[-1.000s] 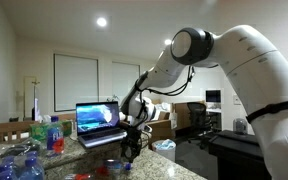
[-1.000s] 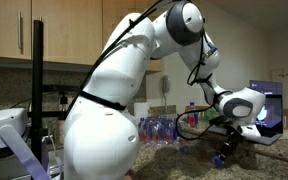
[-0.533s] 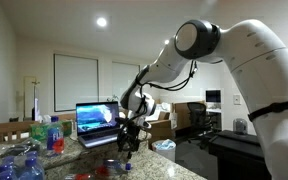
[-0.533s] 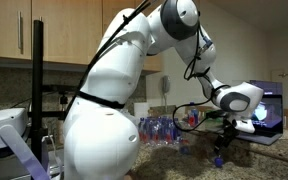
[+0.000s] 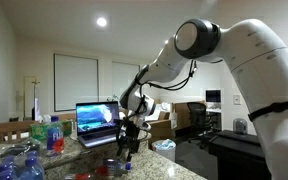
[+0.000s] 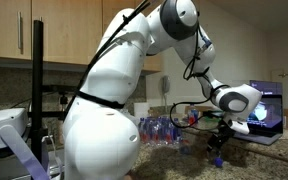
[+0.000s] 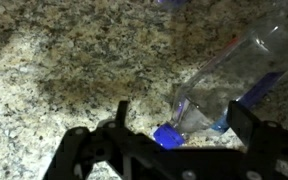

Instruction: Put the water bottles upright

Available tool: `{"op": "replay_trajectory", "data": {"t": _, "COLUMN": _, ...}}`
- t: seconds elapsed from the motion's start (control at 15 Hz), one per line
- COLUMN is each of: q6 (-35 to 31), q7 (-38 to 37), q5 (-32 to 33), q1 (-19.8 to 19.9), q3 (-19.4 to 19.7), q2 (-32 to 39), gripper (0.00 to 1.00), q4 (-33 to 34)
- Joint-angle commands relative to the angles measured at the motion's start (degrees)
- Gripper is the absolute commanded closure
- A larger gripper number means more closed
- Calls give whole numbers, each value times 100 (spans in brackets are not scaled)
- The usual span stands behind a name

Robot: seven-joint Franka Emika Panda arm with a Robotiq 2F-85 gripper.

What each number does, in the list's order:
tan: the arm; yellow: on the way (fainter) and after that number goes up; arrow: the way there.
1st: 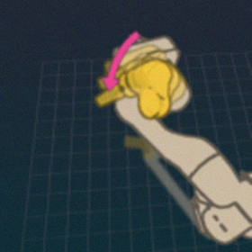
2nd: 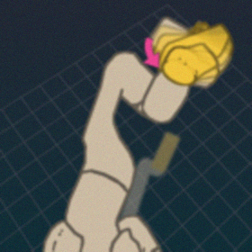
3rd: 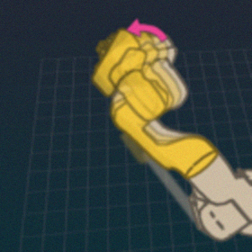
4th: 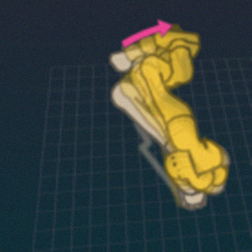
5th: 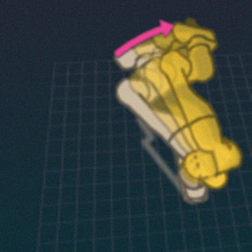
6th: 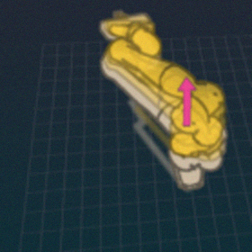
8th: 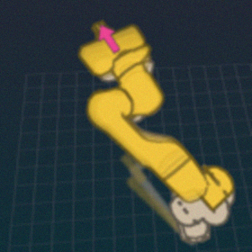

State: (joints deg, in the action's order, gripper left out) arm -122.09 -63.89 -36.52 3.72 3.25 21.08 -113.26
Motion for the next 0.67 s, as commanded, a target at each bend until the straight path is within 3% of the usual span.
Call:
{"op": "replay_trajectory", "data": {"t": 0.0, "q6": -246, "q7": -253, "q5": -86, "q1": -112, "q3": 38, "q2": -119, "gripper": 0, "q4": -141}}
{"op": "replay_trajectory", "data": {"t": 0.27, "q6": -1110, "q7": -1526, "q5": -631, "q1": -481, "q3": -58, "q2": -523, "gripper": 0, "q4": -586}}
{"op": "replay_trajectory", "data": {"t": 0.47, "q6": -1707, "q7": -2642, "q5": -353, "q1": -787, "q3": -21, "q2": -845, "gripper": 0, "q4": -1007}}
{"op": "replay_trajectory", "data": {"t": 0.53, "q6": -1388, "q7": -2090, "q5": -407, "q1": -612, "q3": -131, "q2": -405, "gripper": 0, "q4": -492}}
{"op": "replay_trajectory", "data": {"t": 0.6, "q6": -1449, "q7": -2184, "q5": -385, "q1": -662, "q3": -156, "q2": -457, "gripper": 0, "q4": -554}}
